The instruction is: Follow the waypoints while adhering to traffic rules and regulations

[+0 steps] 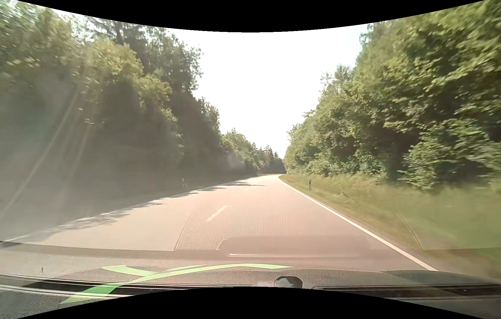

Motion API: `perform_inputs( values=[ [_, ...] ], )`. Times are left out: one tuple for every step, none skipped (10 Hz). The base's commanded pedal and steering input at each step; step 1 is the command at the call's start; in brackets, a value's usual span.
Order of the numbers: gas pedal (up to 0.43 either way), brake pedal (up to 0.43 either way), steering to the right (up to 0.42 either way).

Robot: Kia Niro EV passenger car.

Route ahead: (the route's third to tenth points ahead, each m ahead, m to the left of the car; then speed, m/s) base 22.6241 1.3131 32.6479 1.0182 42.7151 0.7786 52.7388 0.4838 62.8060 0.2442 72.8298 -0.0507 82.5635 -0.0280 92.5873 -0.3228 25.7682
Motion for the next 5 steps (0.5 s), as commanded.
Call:
perform_inputs(
  values=[
    [0.228, 0.0, 0.0],
    [0.228, 0.0, -0.001],
    [0.228, 0.0, 0.0],
    [0.24, 0.0, 0.0],
    [0.248, 0.0, -0.001]
  ],
)
